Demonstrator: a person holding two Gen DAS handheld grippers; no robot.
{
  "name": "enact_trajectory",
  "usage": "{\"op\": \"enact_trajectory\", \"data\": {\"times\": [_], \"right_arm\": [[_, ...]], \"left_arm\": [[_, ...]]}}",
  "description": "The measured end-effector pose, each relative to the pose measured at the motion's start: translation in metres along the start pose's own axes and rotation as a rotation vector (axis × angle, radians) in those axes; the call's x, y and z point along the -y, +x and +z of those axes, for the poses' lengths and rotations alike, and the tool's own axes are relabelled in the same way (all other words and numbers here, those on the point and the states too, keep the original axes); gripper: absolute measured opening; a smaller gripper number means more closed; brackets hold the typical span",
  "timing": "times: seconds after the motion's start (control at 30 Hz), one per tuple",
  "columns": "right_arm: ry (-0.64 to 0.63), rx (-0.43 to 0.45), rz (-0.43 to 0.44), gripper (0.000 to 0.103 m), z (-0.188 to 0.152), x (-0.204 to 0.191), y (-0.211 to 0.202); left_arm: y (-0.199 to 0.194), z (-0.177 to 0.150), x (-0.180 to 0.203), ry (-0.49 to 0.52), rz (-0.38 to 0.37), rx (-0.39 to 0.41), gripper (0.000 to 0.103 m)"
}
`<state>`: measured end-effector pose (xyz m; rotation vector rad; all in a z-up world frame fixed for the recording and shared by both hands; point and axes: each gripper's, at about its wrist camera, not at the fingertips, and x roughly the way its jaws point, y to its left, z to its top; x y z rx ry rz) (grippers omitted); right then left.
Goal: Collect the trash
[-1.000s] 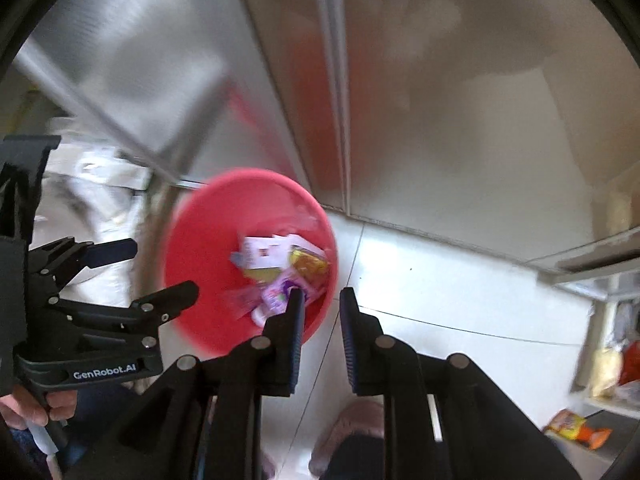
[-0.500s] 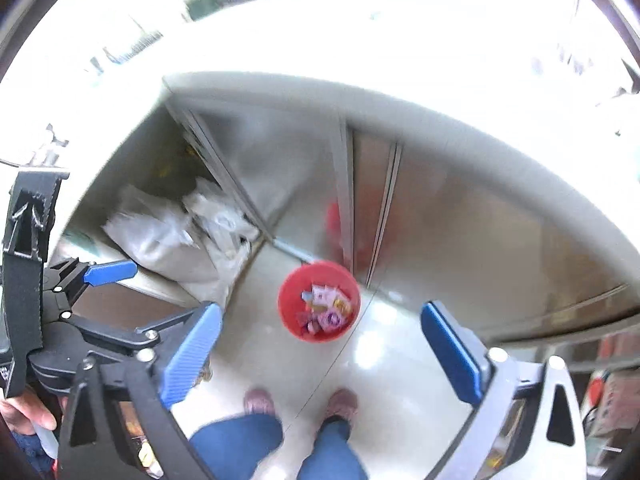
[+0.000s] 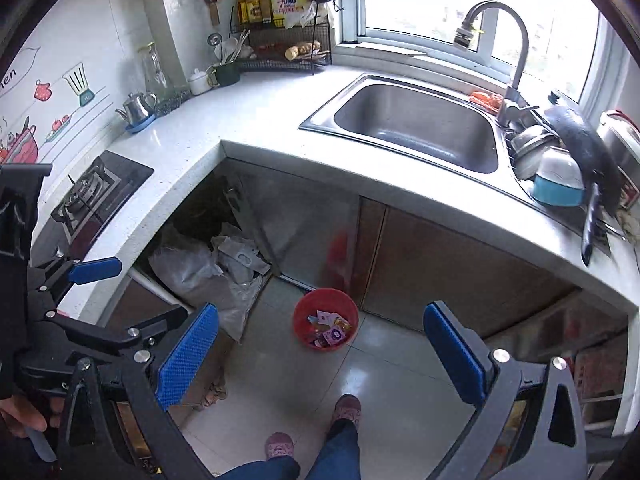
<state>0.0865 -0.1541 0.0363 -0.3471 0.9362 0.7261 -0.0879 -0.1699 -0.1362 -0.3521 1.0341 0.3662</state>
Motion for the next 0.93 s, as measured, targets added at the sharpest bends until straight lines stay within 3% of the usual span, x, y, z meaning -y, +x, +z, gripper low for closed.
{"op": "enact_trajectory", "data": {"times": [0.3, 0.93], "right_arm": [[0.054, 0.024, -0.036, 0.102, -0.019, -0.019, -0.017], [0.06, 0.053, -0.05, 0.102, -0.032, -0.019, -0.028]], "left_arm": [[-0.028, -0.019, -0.002, 0.026, -0.042, 0.024, 0.103], [-0.033, -0.036, 0.006, 0.044, -0.049, 0.017, 0.103]]}}
